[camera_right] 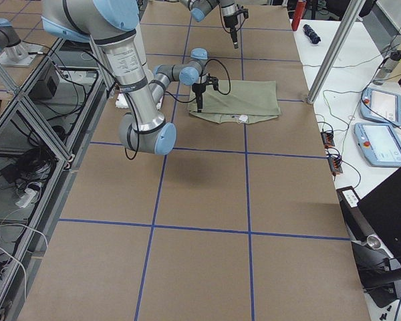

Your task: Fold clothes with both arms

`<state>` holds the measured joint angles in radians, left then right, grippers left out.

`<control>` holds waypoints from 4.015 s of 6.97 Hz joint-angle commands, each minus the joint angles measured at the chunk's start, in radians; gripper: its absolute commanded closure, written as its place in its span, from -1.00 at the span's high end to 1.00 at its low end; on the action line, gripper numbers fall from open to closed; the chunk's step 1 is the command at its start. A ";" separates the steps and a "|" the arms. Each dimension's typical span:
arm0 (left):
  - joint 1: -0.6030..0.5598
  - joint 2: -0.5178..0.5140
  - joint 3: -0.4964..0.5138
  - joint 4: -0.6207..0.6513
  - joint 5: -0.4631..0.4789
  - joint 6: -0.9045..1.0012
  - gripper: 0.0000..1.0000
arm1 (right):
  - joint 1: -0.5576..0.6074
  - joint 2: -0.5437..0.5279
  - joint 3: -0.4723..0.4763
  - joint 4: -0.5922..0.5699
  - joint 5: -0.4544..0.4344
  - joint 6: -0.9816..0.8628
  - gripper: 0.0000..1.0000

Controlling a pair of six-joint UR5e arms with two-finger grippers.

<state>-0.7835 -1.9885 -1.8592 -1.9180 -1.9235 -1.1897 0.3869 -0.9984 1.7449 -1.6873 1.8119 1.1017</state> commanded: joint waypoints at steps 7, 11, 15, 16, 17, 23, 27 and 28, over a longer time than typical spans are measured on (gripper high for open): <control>0.007 0.000 0.009 -0.001 -0.022 -0.004 1.00 | -0.005 -0.012 0.010 -0.092 -0.002 -0.037 1.00; 0.017 -0.004 0.005 -0.001 -0.022 -0.013 1.00 | 0.020 -0.150 0.129 -0.092 -0.002 -0.078 1.00; 0.021 -0.004 -0.002 -0.001 -0.022 -0.019 1.00 | 0.053 -0.172 0.173 -0.089 0.000 -0.097 1.00; 0.023 -0.003 0.002 -0.001 -0.022 -0.018 1.00 | 0.078 -0.130 0.144 -0.083 0.000 -0.162 1.00; 0.021 -0.003 0.006 -0.003 -0.022 -0.018 1.00 | 0.105 -0.068 0.108 -0.089 0.006 -0.177 1.00; 0.023 0.002 0.012 -0.006 -0.022 -0.013 1.00 | 0.116 0.098 -0.122 -0.078 0.000 -0.213 1.00; 0.026 0.000 0.014 -0.007 -0.022 -0.014 1.00 | 0.116 0.083 -0.137 -0.078 0.006 -0.214 1.00; 0.026 0.000 0.014 -0.006 -0.023 -0.014 1.00 | 0.116 0.075 -0.142 -0.078 0.007 -0.214 1.00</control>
<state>-0.7581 -1.9880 -1.8456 -1.9247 -1.9455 -1.2042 0.5032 -0.9157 1.6087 -1.7656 1.8175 0.8882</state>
